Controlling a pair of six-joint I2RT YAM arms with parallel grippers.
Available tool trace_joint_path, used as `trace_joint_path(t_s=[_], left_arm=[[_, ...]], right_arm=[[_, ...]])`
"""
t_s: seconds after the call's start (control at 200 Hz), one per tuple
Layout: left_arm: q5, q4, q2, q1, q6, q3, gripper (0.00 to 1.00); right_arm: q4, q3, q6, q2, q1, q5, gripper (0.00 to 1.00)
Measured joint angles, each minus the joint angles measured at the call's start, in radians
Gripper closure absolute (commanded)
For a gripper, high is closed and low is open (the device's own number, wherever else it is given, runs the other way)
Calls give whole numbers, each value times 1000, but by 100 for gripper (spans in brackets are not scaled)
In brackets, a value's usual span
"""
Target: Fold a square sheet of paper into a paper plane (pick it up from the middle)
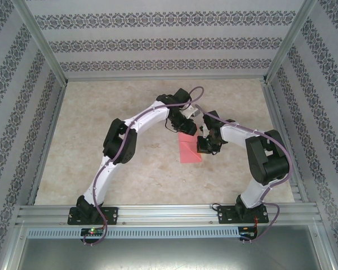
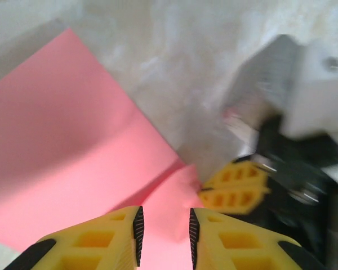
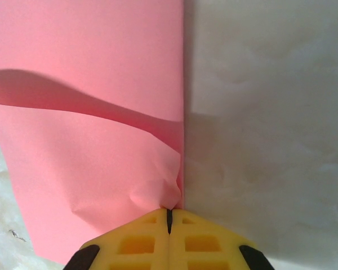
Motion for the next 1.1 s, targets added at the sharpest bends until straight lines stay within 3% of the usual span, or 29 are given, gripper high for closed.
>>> trace_joint_path(t_s=[0.375,1.099], left_arm=[[46,45,-62,-9,-37,-172,71],[46,81,-3,-22,-36,-187,72]], right_arm=[[1,0,0,0,1,0,100],[12,-1,0,-1,14,-5,100]])
